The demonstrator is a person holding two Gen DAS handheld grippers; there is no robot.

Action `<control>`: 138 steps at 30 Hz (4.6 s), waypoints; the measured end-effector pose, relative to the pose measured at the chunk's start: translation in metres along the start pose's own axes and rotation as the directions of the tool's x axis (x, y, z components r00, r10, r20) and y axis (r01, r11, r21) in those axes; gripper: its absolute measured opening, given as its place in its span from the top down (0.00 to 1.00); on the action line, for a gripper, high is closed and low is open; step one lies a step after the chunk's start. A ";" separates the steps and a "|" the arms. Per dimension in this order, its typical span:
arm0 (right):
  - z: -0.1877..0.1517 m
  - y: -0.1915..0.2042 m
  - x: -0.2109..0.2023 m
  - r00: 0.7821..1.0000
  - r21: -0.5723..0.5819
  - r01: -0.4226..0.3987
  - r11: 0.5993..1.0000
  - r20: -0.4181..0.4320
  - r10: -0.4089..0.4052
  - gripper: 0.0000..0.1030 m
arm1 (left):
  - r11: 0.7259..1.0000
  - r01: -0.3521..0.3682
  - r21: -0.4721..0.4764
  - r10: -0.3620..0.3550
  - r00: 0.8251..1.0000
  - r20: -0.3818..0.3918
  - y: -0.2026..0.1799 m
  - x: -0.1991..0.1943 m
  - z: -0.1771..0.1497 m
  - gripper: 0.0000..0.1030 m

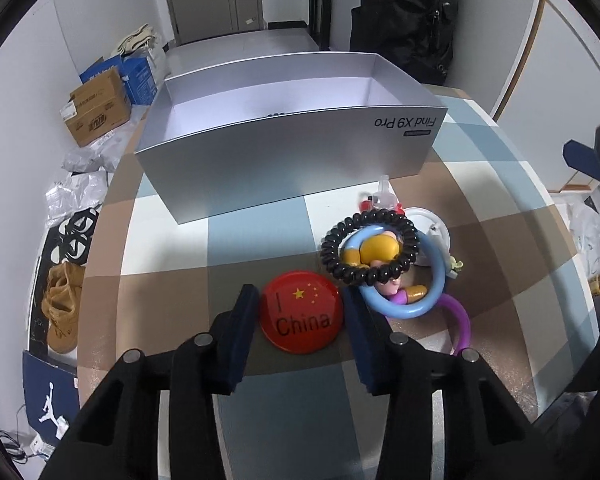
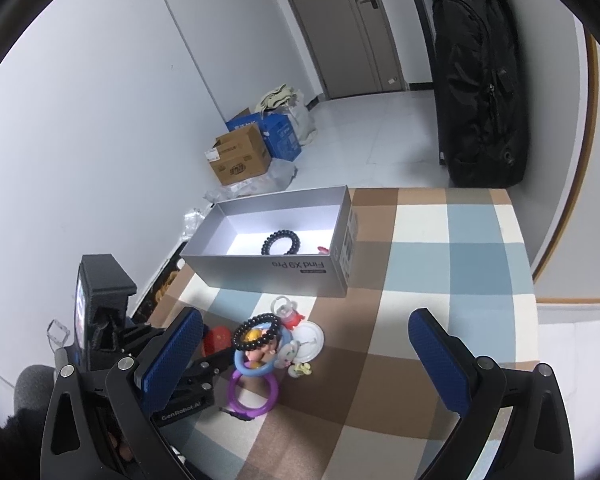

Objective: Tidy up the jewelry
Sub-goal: 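Close the left gripper on the red 'I China' badge and lift it, then grasp the purple ring with the right gripper while the left holds the red badge, then lower the red badge and purple ring into the box and open both grippers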

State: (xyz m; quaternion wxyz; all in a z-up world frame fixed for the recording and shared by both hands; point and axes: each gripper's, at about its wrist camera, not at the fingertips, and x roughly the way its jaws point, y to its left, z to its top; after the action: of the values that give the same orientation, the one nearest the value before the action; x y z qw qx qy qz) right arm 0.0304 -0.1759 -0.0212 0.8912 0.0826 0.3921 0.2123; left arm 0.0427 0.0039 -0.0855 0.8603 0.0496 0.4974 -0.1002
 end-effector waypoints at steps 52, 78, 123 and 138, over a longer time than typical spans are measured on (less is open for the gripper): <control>-0.074 0.083 0.073 0.962 -0.280 0.155 0.947 -0.174 -0.209 0.49 | 0.891 0.286 -0.352 -0.234 0.955 0.183 0.077 -0.054 0.005 0.63; -0.058 0.035 0.012 0.975 -0.037 0.096 0.995 -0.196 -0.101 0.51 | 0.910 0.265 -0.320 -0.215 0.960 0.182 0.059 -0.054 0.009 0.63; 0.072 0.022 0.038 0.985 -0.114 -0.162 0.980 0.032 0.167 0.51 | 0.905 0.290 -0.311 -0.207 0.939 0.273 0.051 -0.030 0.082 0.63; 0.082 -0.007 0.094 0.973 -0.029 -0.228 0.973 -0.043 0.227 0.51 | 0.910 0.233 -0.343 -0.175 0.965 0.193 0.051 0.000 0.096 0.63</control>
State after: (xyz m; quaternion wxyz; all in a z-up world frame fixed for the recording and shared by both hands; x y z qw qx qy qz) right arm 0.1494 -0.1392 -0.0298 0.8544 0.1077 0.3940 0.3212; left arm 0.1354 0.0355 -0.0384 0.8760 -0.1704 0.4400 -0.0999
